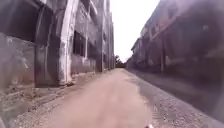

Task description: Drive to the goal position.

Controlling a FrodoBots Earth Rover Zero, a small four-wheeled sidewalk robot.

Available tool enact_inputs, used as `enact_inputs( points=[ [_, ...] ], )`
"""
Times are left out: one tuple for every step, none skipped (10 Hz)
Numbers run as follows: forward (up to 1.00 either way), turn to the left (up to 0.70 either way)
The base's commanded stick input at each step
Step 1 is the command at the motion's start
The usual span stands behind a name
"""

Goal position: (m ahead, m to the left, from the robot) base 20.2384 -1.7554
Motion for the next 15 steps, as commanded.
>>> enact_inputs(
  points=[
    [0.6,-0.15],
    [0.6,-0.15],
    [0.6,-0.15],
    [0.6,-0.15],
    [0.6,-0.15],
    [0.6,-0.15],
    [0.6,-0.15],
    [0.6,-0.15],
    [0.6,-0.15],
    [0.6,-0.07],
    [0.6,-0.02],
    [0.6,0.0],
    [0.6,0.0],
    [0.6,0.0],
    [0.6,0.0]
  ],
)
